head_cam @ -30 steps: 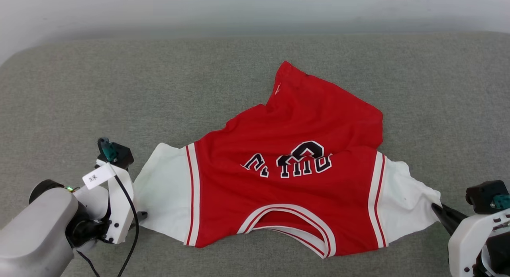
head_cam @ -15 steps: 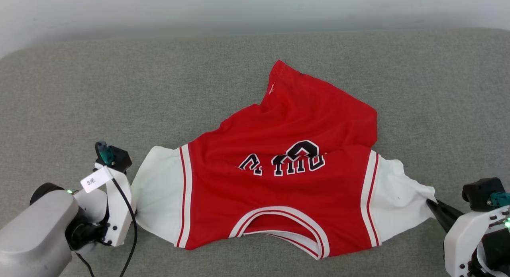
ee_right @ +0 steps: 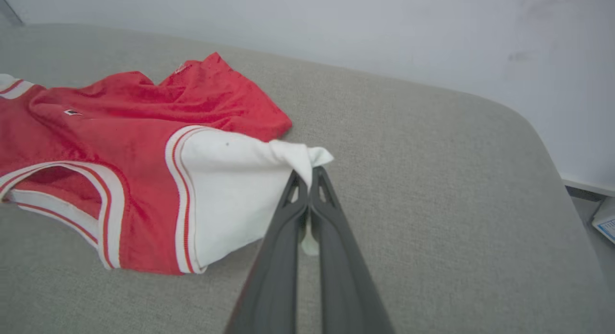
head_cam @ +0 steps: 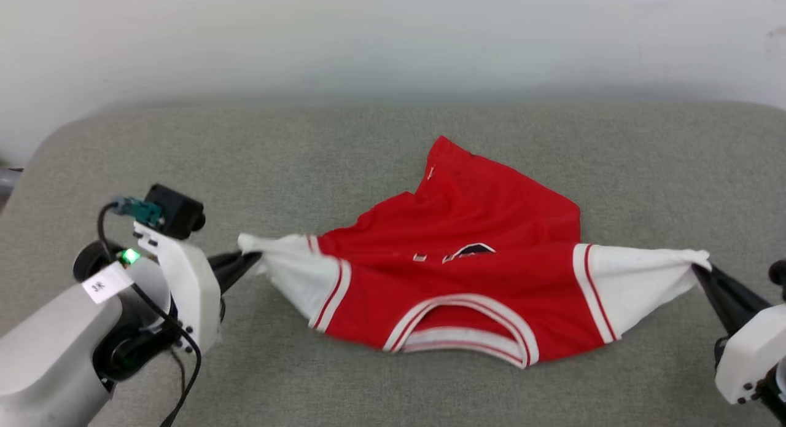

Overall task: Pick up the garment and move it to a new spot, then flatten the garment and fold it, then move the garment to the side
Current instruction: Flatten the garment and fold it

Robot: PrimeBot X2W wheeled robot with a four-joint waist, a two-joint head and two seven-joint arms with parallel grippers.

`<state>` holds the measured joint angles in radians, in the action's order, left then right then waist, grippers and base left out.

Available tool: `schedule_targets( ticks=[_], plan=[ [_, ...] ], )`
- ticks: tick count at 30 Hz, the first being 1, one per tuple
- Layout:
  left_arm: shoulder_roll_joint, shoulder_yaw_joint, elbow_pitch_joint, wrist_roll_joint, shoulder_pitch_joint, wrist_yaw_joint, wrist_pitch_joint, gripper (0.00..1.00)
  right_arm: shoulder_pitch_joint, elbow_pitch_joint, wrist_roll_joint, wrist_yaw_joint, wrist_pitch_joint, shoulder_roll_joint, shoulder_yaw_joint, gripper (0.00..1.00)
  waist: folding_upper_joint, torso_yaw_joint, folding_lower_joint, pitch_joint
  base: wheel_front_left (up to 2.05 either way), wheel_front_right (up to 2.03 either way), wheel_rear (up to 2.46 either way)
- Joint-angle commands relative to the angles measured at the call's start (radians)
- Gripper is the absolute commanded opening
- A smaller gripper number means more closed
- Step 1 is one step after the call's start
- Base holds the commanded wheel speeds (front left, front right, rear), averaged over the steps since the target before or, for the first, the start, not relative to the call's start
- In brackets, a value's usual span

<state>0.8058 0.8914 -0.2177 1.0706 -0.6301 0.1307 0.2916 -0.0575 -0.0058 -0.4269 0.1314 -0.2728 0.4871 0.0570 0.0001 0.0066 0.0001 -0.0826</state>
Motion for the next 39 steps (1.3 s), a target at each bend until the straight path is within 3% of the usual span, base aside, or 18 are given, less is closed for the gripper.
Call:
schedule_targets(
  ticks=[1, 4, 9, 19, 29, 39],
  plan=[
    [0.005, -0.018, 0.045, 0.01, -0.015, -0.001, -0.036, 0.0, 0.001, -0.022, -0.005, -0.001, 0.009, -0.006, -0.018, 0.0, -0.0001, 0.013, -0.0001, 0.021, 0.0, 0.0, 0.0],
    [0.037, -0.058, 0.132, -0.003, -0.042, -0.001, -0.102, 0.0, -0.027, -0.071, -0.015, -0.001, 0.021, 0.002, -0.06, 0.0, -0.0001, 0.018, -0.0001, 0.034, 0.0, 0.0, 0.0],
    [0.041, -0.132, 0.243, -0.01, -0.092, -0.007, -0.196, 0.0, -0.079, -0.143, -0.04, -0.001, 0.022, 0.018, -0.119, 0.0, -0.0001, 0.02, -0.0001, 0.045, 0.0, 0.0, 0.0],
    [-0.008, -0.22, 0.321, -0.122, -0.267, -0.054, -0.297, 0.0, -0.266, -0.227, -0.063, -0.001, 0.036, 0.021, -0.184, 0.0, -0.0001, 0.004, -0.0001, 0.007, 0.0, 0.0, 0.0],
    [-0.099, -0.257, 0.213, -0.21, -0.496, -0.083, -0.32, 0.0, -0.586, -0.122, -0.045, -0.001, 0.041, 0.042, -0.127, 0.0, -0.0001, -0.02, -0.0001, -0.135, 0.0, 0.0, 0.0],
    [-0.186, -0.281, -0.018, -0.314, -0.815, -0.052, -0.375, 0.0, -1.081, 0.099, 0.04, -0.001, 0.098, 0.053, 0.011, 0.0, -0.0001, -0.048, -0.0001, -0.331, 0.0, 0.0, 0.0]
  ],
)
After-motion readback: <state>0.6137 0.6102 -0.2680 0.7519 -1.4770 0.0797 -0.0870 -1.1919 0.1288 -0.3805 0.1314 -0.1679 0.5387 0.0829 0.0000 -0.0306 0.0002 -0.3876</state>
